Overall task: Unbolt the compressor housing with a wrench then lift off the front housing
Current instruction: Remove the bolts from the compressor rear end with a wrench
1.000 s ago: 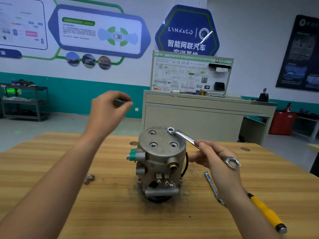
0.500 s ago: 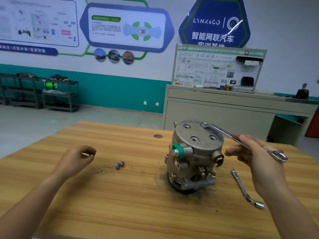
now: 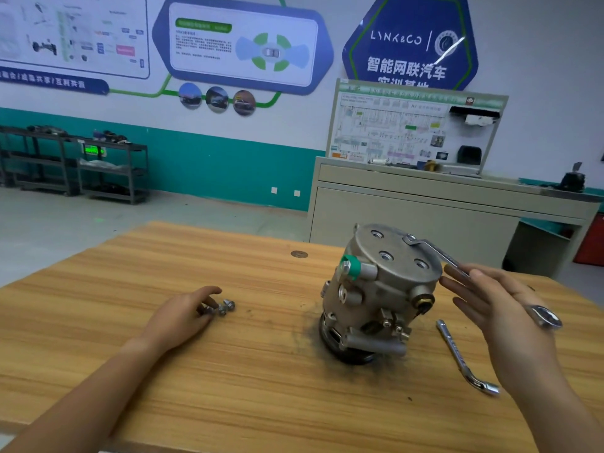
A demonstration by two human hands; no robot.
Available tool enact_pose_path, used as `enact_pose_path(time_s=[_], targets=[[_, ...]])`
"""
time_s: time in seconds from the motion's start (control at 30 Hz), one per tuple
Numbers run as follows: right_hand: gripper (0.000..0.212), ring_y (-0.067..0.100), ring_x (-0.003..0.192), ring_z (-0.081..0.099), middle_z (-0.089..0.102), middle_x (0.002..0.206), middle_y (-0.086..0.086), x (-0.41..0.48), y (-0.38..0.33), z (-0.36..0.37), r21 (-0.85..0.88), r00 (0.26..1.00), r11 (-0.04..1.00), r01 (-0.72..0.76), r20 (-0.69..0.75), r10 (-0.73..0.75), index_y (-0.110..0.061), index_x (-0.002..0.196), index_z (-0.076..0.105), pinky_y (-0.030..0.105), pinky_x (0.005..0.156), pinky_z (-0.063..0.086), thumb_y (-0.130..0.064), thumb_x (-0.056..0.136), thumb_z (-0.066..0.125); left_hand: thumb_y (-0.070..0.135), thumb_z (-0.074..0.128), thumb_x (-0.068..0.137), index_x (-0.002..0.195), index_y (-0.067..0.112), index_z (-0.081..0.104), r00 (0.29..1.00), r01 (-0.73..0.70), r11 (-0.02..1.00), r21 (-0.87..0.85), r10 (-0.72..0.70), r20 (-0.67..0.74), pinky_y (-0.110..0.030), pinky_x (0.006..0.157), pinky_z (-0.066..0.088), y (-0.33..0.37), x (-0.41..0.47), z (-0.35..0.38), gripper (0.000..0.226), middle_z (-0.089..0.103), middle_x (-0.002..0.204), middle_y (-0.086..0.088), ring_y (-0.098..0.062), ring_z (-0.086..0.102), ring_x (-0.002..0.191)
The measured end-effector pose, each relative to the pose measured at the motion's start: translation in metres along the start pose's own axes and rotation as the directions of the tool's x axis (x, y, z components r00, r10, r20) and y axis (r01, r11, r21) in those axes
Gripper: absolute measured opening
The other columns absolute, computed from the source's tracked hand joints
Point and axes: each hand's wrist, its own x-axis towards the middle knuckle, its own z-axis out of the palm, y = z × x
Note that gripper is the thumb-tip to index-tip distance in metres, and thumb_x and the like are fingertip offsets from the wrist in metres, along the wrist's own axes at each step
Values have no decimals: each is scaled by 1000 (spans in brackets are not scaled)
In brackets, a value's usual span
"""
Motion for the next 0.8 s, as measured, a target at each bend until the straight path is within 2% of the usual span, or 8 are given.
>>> enact_pose_path(time_s=[0.1,0.23,0.3,0.37,0.5,0.57,0.67,0.8], targets=[[22,13,100,63,68,102,-5,-3,-1,3,-16,999,999,35,-8,-35,-20,87,67,35,89,50,-10,93,48,21,60,89,136,29,43,998,-19,992,121,12,58,-27,87,47,3,1,-3,50,63,119,15,-12,61,108],[26,-3,104,58,67,102,-19,-9,-2,9,-42,992,991,125,7,-125,-25,84,69,25,89,44,-11,92,49,38,55,92,140,33,37,999,-15,972,235,24,-32,-33,106,31,27,-5,-12,51,50,137,13,-11,48,125],[27,-10,101,56,67,99,-22,-11,-2,15,-32,988,988,153,28,-152,-25,83,70,18,85,43,-10,91,49,31,62,89,137,24,45,979,-60,997,42,67,-192,-43,107,31,56,-8,-18,51,48,139,4,-20,48,123],[25,-12,99,57,68,96,-24,-10,-3,18,-8,986,987,162,36,-161,-22,85,70,11,81,43,-9,91,50,31,66,85,133,22,49,942,-162,962,-219,85,-324,-38,96,41,102,-8,-23,52,46,138,9,-22,55,111],[23,-16,93,57,67,92,-29,-9,-2,26,13,982,983,185,23,-186,-17,85,72,-3,70,39,-7,90,52,64,63,65,124,51,38,948,-287,753,-592,136,-287,-5,93,28,190,-19,-23,65,36,133,34,16,35,122],[22,-16,92,57,67,89,-29,-9,-1,28,1,977,977,212,21,-212,-15,86,72,-3,71,38,-6,90,52,65,63,58,125,52,35,955,-285,743,-605,164,-248,-9,96,29,213,-21,-14,74,32,133,36,16,33,121],[23,-16,91,57,67,87,-31,-9,2,27,-5,971,971,239,29,-238,-16,86,72,0,70,40,-5,90,52,56,70,59,137,33,41,949,-256,788,-560,94,-301,-24,100,39,226,-16,-7,86,39,127,25,4,38,118],[28,-17,92,57,66,89,-31,-5,1,20,18,967,969,247,57,-248,-19,82,71,0,69,42,-3,90,50,46,74,62,131,22,53,915,-301,838,-455,121,-384,-8,91,36,223,-12,-5,77,47,118,22,2,48,109]])
